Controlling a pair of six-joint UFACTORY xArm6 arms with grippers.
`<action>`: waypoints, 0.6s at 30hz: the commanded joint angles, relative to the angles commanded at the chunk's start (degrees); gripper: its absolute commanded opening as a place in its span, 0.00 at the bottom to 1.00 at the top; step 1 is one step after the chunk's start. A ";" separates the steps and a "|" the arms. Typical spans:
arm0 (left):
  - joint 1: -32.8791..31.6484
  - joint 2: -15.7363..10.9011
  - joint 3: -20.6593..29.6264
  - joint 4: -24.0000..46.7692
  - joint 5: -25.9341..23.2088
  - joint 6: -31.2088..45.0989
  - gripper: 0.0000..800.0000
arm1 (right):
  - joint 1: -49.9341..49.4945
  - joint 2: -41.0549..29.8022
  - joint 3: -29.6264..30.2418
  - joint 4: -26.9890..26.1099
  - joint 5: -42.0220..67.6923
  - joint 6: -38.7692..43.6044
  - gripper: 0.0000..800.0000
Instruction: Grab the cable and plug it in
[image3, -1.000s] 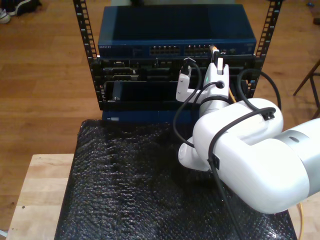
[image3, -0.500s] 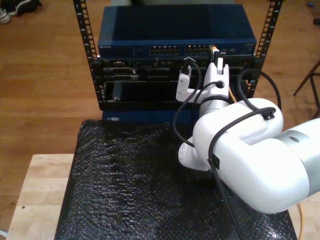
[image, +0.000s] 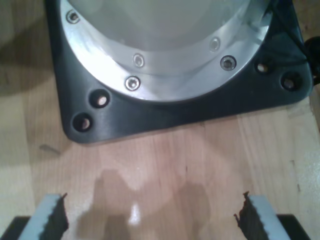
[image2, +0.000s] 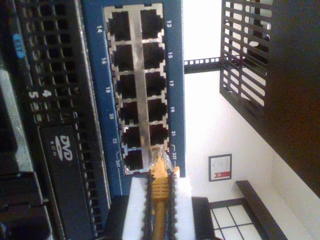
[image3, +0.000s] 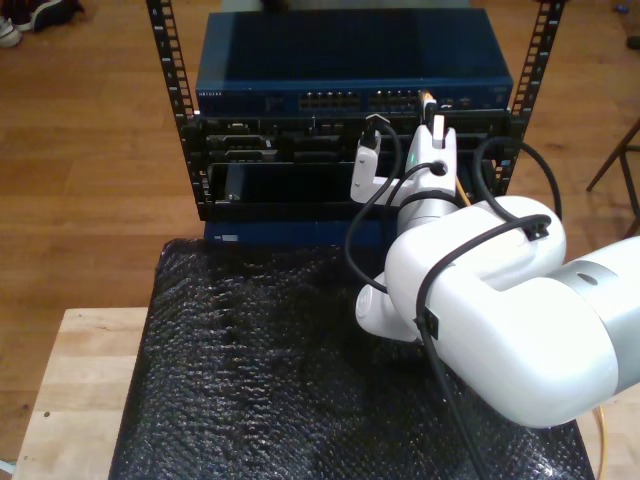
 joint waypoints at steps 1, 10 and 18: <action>0.00 0.00 0.00 0.00 0.00 0.09 1.00 | 0.00 0.00 0.00 0.00 0.00 0.00 0.00; -0.09 0.00 0.00 0.00 0.00 0.09 1.00 | 0.09 0.00 -0.53 0.00 0.09 0.00 0.00; -0.09 0.00 0.00 0.00 0.00 0.09 1.00 | 0.09 0.00 -0.88 -0.09 0.35 0.00 0.00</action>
